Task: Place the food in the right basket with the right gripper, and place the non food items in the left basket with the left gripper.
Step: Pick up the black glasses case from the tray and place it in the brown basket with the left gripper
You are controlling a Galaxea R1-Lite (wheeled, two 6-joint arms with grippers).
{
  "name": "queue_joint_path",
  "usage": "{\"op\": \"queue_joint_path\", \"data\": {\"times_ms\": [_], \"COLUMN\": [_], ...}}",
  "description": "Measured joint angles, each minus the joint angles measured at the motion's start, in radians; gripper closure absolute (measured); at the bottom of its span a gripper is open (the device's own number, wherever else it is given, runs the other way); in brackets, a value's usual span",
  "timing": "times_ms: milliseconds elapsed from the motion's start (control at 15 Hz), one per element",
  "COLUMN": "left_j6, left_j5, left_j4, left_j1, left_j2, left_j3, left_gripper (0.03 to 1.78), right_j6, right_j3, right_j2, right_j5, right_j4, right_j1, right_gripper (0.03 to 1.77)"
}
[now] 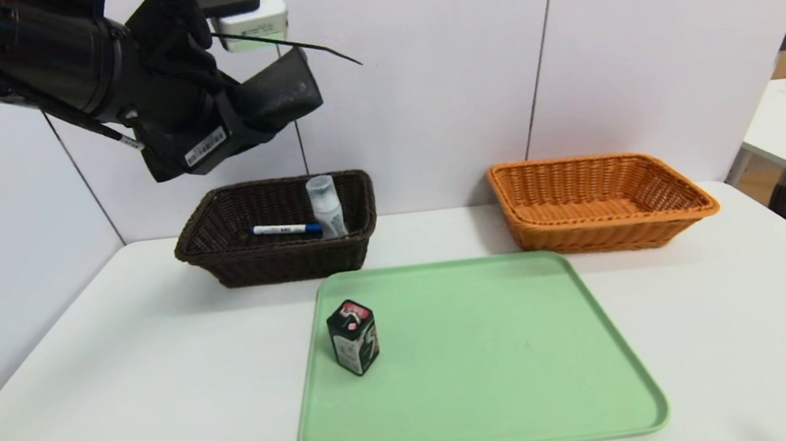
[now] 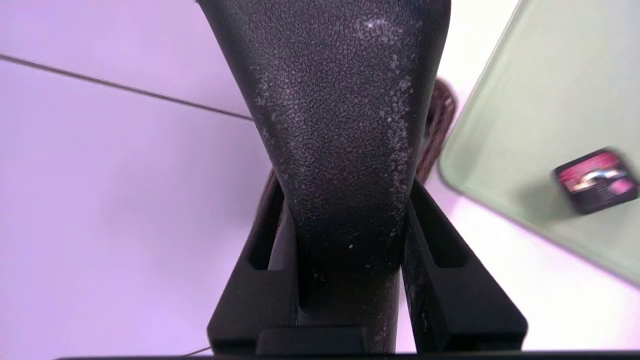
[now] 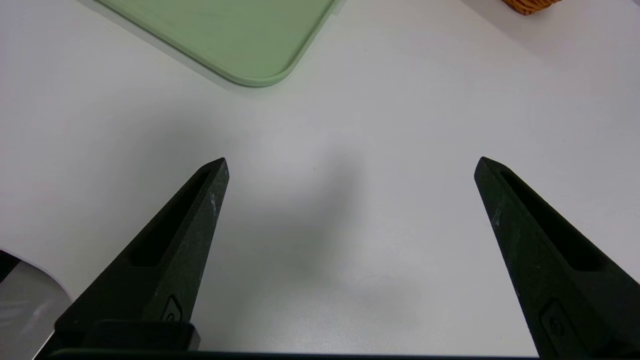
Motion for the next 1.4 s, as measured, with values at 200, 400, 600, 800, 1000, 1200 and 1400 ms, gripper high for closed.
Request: {"op": "queue_joint_path", "data": {"times_ms": [200,400,600,800,1000,1200,1400], "left_j6": [0.129,0.224,0.268,0.272,0.271,0.268,0.264], "left_j5": [-0.041,-0.047,-0.085,-0.102,-0.104,-0.102,-0.102], "left_j4": [-0.044,-0.087,-0.118,-0.139,-0.177,-0.208,-0.249], "left_j1": [0.104,0.188,0.236,0.275,0.294,0.306,0.308], "left_j2": [0.034,0.090,0.159,0.233,0.309,0.373,0.419], "left_j3": [0.004,0.010,0.013,0.016,0.016,0.015,0.028], "left_gripper": [1.23,1.24,1.24,1.24,1.24,1.24,1.24], "right_j6": [0.001,0.001,0.001,0.001,-0.001,-0.001,0.000], "right_j3": [0.001,0.002,0.005,0.006,0.006,0.004,0.007], "right_j2": [-0.002,-0.002,-0.002,-0.002,-0.002,0.000,0.001], "right_j5": [0.001,0.001,-0.001,-0.001,-0.001,-0.001,-0.001], "right_j4": [0.000,0.000,0.000,0.000,0.000,0.000,0.000], "right_j1": [0.001,0.001,0.001,0.000,0.003,0.006,0.009], "right_gripper": [0.10,0.10,0.10,0.10,0.10,0.10,0.10]}}
